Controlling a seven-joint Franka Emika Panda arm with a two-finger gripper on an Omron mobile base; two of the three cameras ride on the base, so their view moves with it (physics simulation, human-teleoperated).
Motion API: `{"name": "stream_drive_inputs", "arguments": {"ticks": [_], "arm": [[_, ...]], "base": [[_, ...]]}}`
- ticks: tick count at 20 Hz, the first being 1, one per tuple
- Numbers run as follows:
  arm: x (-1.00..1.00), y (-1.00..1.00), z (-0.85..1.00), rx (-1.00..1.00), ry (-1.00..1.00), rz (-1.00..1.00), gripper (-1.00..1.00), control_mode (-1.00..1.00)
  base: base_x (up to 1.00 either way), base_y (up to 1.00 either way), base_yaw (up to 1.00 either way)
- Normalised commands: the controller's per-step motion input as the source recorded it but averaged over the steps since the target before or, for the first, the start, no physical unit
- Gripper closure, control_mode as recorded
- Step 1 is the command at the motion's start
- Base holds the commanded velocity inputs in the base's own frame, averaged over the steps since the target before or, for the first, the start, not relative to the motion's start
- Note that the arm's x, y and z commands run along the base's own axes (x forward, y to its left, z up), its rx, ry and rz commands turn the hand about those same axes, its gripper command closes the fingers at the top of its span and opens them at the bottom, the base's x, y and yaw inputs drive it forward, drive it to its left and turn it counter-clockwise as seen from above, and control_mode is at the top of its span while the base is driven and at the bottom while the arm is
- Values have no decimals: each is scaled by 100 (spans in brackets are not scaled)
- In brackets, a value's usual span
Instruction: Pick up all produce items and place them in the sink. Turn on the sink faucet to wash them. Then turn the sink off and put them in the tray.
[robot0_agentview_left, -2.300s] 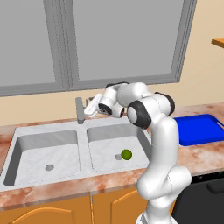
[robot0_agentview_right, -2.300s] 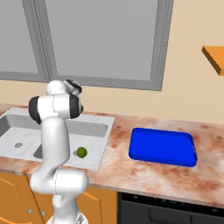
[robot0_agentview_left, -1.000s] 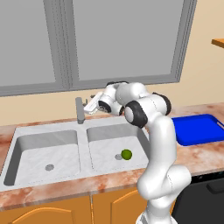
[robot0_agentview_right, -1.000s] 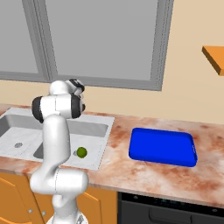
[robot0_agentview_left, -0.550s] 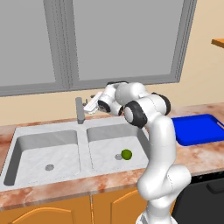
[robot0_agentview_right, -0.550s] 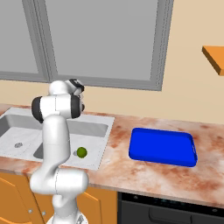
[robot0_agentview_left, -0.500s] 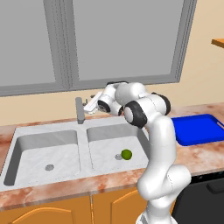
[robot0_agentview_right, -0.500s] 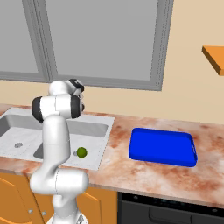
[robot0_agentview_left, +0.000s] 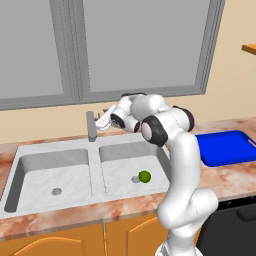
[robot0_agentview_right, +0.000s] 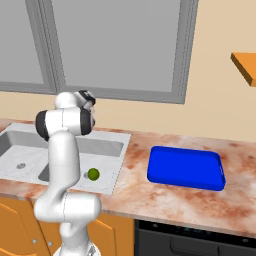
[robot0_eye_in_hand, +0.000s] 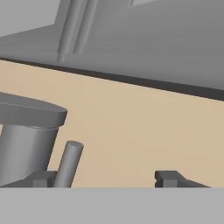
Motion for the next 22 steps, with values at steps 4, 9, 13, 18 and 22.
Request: {"name": "stream_drive_inputs", "arguments": {"ticks": [4,9,13,18,22], "arm": [[1,23,-1,-3,3,-1,100,-100],[0,28,0,-1,1,-6,100,-100],[0,0,0,0,0,0,100,-100],[0,-8,-4,1,0,0,100,-100],[0,-43,-13,6,0,0,100,-100]], "base": [[0,0,0],[0,0,0],[0,0,0],[0,0,0],[0,0,0]]}}
